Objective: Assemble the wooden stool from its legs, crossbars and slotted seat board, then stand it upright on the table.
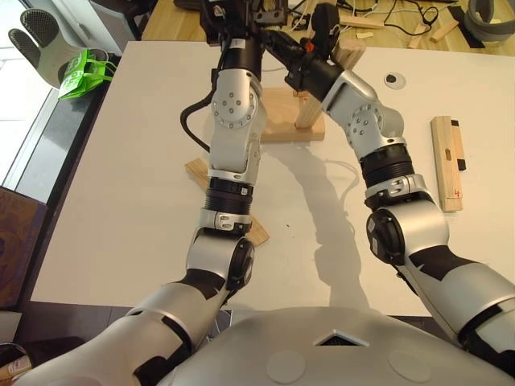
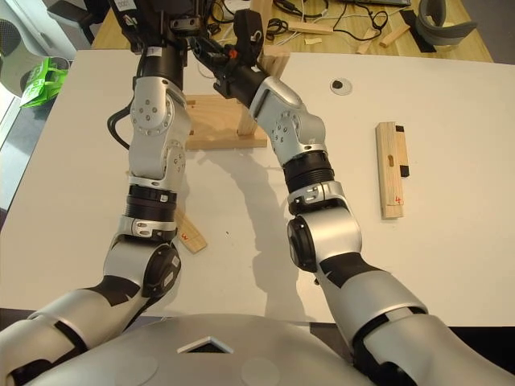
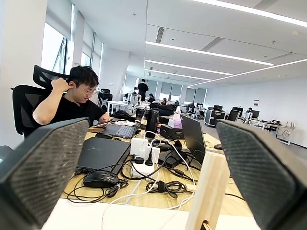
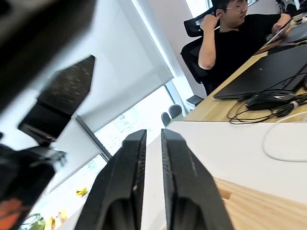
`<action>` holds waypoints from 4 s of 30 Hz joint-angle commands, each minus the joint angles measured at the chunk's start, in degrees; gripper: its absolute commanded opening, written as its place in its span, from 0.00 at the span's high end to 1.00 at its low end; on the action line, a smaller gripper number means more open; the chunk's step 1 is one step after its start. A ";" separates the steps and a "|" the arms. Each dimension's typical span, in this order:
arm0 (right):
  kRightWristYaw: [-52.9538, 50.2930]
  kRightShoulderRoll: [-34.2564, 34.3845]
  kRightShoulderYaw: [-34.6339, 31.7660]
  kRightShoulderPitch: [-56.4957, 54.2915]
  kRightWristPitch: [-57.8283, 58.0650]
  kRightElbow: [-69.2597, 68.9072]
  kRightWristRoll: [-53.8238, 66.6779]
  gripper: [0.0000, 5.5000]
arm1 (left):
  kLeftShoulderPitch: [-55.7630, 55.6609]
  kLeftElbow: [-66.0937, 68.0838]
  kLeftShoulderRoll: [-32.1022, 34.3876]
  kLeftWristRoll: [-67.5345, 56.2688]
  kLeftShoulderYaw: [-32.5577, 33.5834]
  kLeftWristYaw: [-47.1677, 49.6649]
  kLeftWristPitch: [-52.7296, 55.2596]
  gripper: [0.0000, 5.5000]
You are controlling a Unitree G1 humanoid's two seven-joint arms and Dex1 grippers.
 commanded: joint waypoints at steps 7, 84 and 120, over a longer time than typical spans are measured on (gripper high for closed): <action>-19.89 -4.97 6.82 7.74 -12.28 -6.43 -23.43 0.90 | 1.26 -0.15 0.51 0.30 0.40 -0.04 0.73 0.12; 0.31 -22.63 0.80 39.76 33.51 -73.26 -14.95 0.87 | 6.97 -16.06 5.30 0.71 -0.85 -4.45 7.66 0.12; -9.89 -31.08 -26.79 61.07 31.62 -49.01 -9.43 0.06 | 12.81 -24.18 7.19 1.04 0.79 -3.99 14.87 0.12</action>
